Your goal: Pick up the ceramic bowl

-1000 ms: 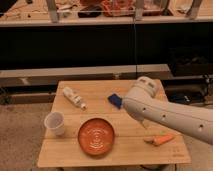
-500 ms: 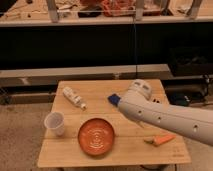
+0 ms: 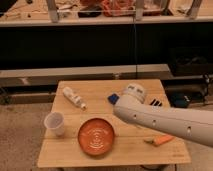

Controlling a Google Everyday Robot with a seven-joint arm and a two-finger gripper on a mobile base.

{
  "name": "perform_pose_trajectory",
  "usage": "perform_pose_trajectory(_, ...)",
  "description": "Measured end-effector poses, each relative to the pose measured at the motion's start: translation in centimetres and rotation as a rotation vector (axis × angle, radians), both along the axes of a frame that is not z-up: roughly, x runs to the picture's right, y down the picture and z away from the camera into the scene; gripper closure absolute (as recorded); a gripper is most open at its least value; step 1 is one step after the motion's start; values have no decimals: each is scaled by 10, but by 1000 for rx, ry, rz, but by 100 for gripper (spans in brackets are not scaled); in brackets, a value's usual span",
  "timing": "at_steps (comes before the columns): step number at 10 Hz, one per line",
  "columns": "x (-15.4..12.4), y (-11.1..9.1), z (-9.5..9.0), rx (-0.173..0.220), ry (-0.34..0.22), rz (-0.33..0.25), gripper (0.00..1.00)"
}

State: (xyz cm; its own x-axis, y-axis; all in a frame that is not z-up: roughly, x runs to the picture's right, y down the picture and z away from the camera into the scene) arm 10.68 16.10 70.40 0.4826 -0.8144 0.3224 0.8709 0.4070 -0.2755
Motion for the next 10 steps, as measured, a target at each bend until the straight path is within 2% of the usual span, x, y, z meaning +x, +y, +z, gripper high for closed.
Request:
perform_pose_trajectory(4, -10, 16, 14, -16, -50, -72, 20)
perform_pose_trajectory(10, -22, 30, 30, -51, -112, -116, 20)
